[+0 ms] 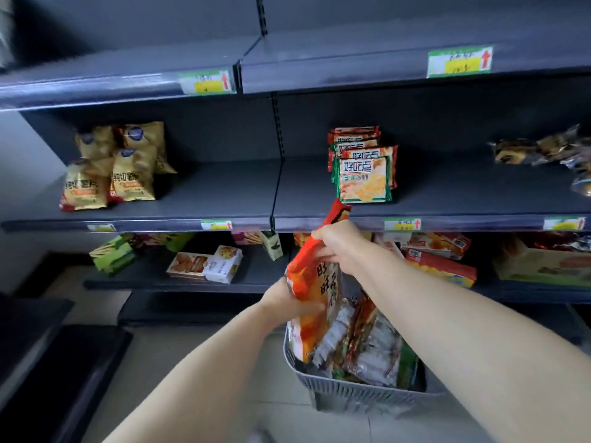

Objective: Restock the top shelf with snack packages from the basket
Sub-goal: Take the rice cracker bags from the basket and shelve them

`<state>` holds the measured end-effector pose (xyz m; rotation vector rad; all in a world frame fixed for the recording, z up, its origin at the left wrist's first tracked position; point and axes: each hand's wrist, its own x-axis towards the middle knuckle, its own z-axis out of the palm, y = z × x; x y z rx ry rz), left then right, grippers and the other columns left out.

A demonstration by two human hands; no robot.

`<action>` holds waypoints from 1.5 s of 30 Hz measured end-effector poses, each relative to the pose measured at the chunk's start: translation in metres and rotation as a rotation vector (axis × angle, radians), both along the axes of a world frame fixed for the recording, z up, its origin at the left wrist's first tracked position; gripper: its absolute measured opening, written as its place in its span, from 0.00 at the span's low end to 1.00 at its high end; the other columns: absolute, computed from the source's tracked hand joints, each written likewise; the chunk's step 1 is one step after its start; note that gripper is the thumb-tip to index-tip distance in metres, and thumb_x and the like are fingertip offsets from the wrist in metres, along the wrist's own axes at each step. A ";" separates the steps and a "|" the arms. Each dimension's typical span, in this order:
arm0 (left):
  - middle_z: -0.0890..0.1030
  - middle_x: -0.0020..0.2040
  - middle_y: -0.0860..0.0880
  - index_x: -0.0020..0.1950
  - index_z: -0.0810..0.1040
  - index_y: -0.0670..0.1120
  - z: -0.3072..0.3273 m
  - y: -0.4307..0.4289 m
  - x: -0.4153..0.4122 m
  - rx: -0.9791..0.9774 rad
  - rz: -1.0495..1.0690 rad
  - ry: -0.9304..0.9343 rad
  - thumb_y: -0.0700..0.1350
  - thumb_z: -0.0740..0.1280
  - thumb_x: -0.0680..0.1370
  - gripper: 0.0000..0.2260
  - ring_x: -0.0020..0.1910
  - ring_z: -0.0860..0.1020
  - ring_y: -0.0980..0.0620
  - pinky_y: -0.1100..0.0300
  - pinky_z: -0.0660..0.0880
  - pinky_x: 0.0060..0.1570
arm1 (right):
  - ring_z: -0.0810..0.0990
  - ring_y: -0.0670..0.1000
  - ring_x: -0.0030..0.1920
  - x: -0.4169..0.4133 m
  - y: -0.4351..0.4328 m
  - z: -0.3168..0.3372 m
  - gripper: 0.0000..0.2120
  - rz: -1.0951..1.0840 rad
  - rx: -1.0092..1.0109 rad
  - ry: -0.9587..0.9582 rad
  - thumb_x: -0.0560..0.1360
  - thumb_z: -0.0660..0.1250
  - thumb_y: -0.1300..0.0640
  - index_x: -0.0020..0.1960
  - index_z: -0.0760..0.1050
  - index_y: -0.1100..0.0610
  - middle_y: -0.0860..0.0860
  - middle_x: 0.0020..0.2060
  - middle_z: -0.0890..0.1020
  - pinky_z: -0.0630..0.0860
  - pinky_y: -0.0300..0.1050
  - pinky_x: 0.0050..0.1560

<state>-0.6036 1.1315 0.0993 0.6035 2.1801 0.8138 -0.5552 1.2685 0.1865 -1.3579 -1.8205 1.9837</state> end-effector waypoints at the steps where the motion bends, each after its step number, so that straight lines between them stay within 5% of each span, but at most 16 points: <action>1: 0.82 0.52 0.52 0.57 0.78 0.52 0.001 -0.003 0.000 0.073 0.160 0.038 0.54 0.79 0.61 0.27 0.51 0.81 0.52 0.53 0.79 0.55 | 0.82 0.53 0.31 -0.002 -0.004 0.005 0.11 -0.015 -0.022 0.031 0.75 0.66 0.63 0.57 0.74 0.64 0.58 0.39 0.83 0.81 0.44 0.34; 3: 0.82 0.48 0.51 0.52 0.77 0.49 0.006 -0.008 -0.004 0.167 0.341 0.088 0.52 0.76 0.65 0.19 0.47 0.81 0.52 0.51 0.80 0.52 | 0.83 0.52 0.33 -0.001 -0.010 0.014 0.10 -0.033 -0.054 0.112 0.78 0.65 0.61 0.58 0.74 0.63 0.58 0.43 0.84 0.79 0.42 0.31; 6: 0.83 0.46 0.48 0.47 0.77 0.48 0.010 -0.017 -0.019 0.247 0.410 0.052 0.49 0.74 0.71 0.11 0.45 0.83 0.49 0.47 0.82 0.50 | 0.84 0.53 0.45 0.006 -0.011 0.017 0.13 0.035 -0.017 0.151 0.82 0.59 0.53 0.59 0.76 0.59 0.55 0.48 0.85 0.79 0.48 0.48; 10: 0.84 0.49 0.43 0.53 0.77 0.46 0.023 -0.037 -0.037 0.390 0.479 -0.127 0.48 0.72 0.76 0.10 0.45 0.85 0.45 0.49 0.82 0.47 | 0.81 0.56 0.54 0.013 -0.008 0.000 0.14 0.076 0.129 -0.071 0.81 0.59 0.54 0.63 0.74 0.60 0.55 0.56 0.81 0.75 0.50 0.56; 15: 0.84 0.50 0.43 0.57 0.77 0.44 0.042 -0.077 -0.053 0.481 0.510 -0.285 0.47 0.69 0.79 0.10 0.47 0.84 0.44 0.54 0.79 0.39 | 0.65 0.60 0.71 0.025 -0.033 -0.022 0.37 0.096 0.128 -0.319 0.77 0.68 0.51 0.77 0.52 0.62 0.59 0.74 0.63 0.67 0.53 0.66; 23: 0.84 0.48 0.45 0.54 0.78 0.46 0.066 -0.153 -0.084 0.472 0.515 -0.287 0.49 0.69 0.78 0.08 0.45 0.82 0.47 0.56 0.74 0.37 | 0.57 0.58 0.76 0.012 -0.108 -0.038 0.51 0.242 0.075 -0.335 0.74 0.71 0.43 0.79 0.40 0.58 0.55 0.78 0.53 0.59 0.57 0.72; 29: 0.85 0.52 0.44 0.59 0.79 0.45 0.070 -0.207 -0.108 0.495 0.519 -0.297 0.51 0.69 0.77 0.14 0.52 0.82 0.42 0.48 0.77 0.51 | 0.57 0.57 0.76 -0.005 -0.152 -0.053 0.57 0.193 0.145 -0.283 0.66 0.78 0.45 0.79 0.43 0.57 0.54 0.78 0.55 0.60 0.55 0.72; 32: 0.86 0.52 0.44 0.61 0.79 0.44 0.076 -0.230 -0.119 0.517 0.544 -0.297 0.52 0.70 0.76 0.17 0.53 0.83 0.41 0.41 0.75 0.60 | 0.64 0.57 0.73 -0.010 -0.171 -0.055 0.51 0.159 0.147 -0.214 0.64 0.80 0.46 0.77 0.54 0.58 0.55 0.74 0.65 0.65 0.53 0.68; 36: 0.85 0.48 0.42 0.59 0.78 0.43 0.094 -0.253 -0.137 0.509 0.668 -0.265 0.54 0.70 0.77 0.17 0.47 0.84 0.41 0.46 0.79 0.51 | 0.77 0.56 0.59 -0.020 -0.198 -0.052 0.28 0.100 0.215 -0.176 0.67 0.77 0.44 0.60 0.73 0.55 0.54 0.61 0.79 0.74 0.52 0.60; 41: 0.79 0.59 0.47 0.71 0.65 0.56 0.122 -0.286 -0.153 0.461 0.559 -0.224 0.62 0.71 0.74 0.29 0.55 0.79 0.43 0.43 0.77 0.51 | 0.82 0.52 0.43 -0.051 -0.230 -0.024 0.16 -0.052 0.207 0.067 0.73 0.73 0.49 0.56 0.74 0.54 0.52 0.50 0.82 0.77 0.45 0.38; 45: 0.79 0.60 0.49 0.73 0.60 0.58 0.140 -0.313 -0.165 0.540 0.560 -0.123 0.48 0.80 0.69 0.40 0.55 0.80 0.43 0.42 0.79 0.52 | 0.80 0.50 0.43 -0.080 -0.257 0.014 0.15 -0.125 0.353 0.215 0.75 0.71 0.50 0.56 0.70 0.53 0.49 0.49 0.80 0.77 0.45 0.39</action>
